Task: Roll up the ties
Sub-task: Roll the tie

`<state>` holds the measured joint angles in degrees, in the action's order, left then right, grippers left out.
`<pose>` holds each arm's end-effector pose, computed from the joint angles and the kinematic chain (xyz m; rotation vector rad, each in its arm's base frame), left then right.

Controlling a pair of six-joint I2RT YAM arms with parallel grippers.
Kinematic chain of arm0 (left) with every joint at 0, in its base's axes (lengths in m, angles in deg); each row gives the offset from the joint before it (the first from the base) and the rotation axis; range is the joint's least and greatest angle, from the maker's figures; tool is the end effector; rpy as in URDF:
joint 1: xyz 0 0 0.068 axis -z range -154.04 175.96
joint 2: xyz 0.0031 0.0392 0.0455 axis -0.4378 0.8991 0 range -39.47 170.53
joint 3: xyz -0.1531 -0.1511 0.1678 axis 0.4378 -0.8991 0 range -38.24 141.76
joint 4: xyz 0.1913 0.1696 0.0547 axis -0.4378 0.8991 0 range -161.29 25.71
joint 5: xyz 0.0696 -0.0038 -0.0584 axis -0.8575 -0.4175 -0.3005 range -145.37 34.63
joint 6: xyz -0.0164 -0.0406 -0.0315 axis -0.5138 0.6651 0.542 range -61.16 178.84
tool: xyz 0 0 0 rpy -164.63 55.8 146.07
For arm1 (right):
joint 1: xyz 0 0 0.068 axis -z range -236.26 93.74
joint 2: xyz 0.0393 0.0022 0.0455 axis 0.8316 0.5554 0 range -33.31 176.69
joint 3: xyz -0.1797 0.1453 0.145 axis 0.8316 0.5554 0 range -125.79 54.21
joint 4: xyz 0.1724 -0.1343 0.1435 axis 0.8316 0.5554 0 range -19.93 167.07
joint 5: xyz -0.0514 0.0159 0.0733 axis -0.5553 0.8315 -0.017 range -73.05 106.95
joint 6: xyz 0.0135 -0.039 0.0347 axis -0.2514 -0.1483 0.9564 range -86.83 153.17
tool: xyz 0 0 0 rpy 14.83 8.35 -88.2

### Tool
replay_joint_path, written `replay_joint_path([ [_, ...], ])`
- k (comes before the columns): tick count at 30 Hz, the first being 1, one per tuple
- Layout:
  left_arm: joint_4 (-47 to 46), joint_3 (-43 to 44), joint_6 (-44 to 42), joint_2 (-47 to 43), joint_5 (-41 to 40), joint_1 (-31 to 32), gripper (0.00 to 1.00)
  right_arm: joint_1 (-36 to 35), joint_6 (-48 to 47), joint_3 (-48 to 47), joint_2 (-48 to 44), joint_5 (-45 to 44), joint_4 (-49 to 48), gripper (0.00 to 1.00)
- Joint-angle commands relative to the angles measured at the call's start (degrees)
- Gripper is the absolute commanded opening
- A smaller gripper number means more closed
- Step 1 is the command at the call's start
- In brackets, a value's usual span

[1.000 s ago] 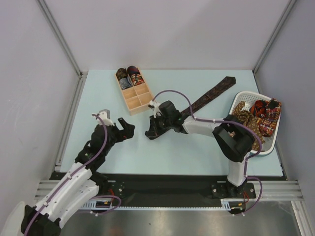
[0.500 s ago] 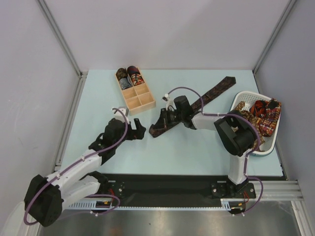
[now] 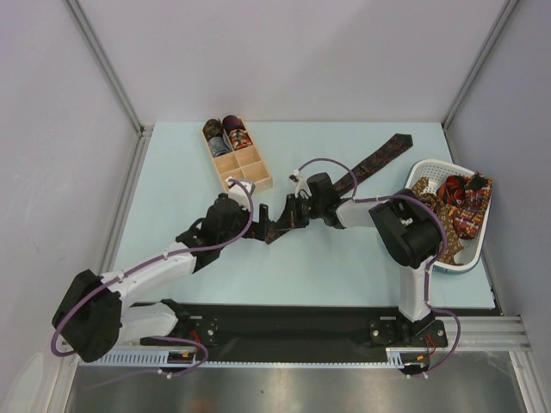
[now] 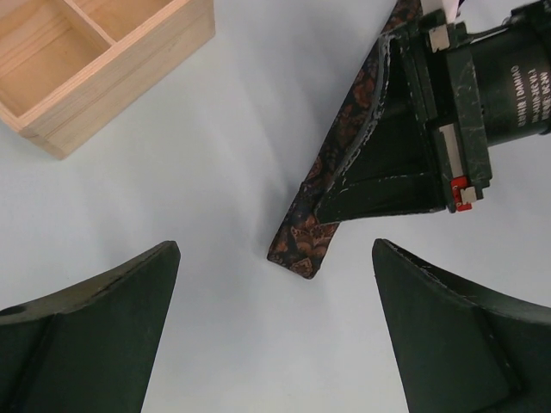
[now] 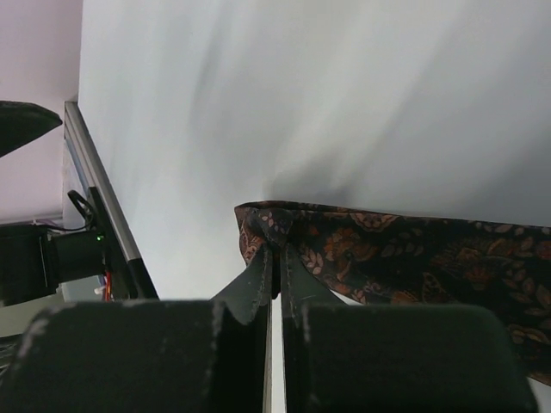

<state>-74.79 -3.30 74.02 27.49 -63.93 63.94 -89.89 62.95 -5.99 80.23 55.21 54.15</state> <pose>0.2020 -0.1511 0.2253 0.3214 2.0639 -0.4158 0.3216 0.2403 0.1329 -0.4847 2.3508 1.3125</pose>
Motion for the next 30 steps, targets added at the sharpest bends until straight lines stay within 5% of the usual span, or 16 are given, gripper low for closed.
replay_joint_path([
  [1,-2.37,1.36,-5.32,1.77,-0.4,0.61,1.0,0.23,-1.22,-0.35,0.72,-2.75,1.07,0.0],
  [17,-7.04,2.85,-20.7,10.73,9.6,1.74,1.0,0.58,0.98,0.17,3.01,-5.13,0.72,0.0],
  [26,-2.05,8.47,-25.46,18.02,16.11,2.19,1.0,1.19,1.51,1.14,1.95,-4.86,-0.07,0.0],
  [27,-1.07,10.57,-25.64,19.25,17.16,2.19,0.9,1.2,1.77,1.23,1.95,-4.6,-0.16,0.0],
  [30,5.33,16.1,-26.69,24.7,17.7,2.19,0.83,1.37,2.56,1.58,2.3,-3.72,-1.13,0.0],
])
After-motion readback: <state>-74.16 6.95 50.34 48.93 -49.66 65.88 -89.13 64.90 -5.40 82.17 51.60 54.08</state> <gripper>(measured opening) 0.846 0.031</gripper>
